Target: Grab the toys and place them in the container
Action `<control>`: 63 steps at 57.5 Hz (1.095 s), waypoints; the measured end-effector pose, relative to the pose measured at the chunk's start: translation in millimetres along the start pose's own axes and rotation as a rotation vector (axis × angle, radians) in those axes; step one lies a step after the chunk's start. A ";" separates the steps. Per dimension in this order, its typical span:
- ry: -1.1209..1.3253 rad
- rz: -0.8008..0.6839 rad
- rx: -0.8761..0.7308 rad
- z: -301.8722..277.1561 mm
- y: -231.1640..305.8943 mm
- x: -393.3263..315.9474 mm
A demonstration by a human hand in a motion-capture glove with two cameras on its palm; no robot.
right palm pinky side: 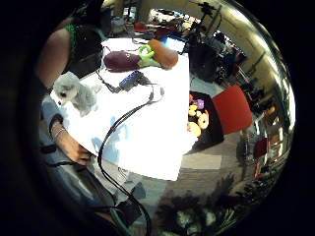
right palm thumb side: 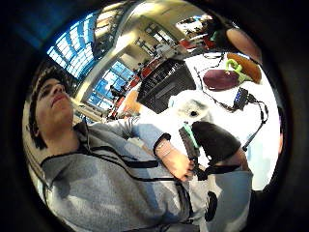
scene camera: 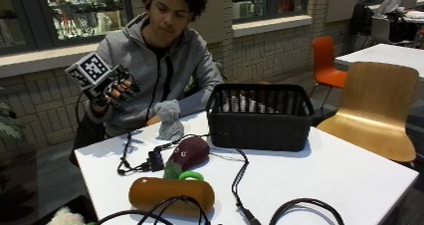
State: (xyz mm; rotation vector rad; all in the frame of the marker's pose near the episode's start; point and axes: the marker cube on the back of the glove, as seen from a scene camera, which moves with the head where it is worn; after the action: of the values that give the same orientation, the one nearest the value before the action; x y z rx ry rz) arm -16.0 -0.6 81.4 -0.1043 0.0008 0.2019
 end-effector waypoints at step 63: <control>0.116 -0.183 -0.357 159.3 -75.4 -35.9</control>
State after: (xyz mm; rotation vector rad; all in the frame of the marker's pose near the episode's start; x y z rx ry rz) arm -37.6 -64.7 248.0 -0.4697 0.0708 0.0108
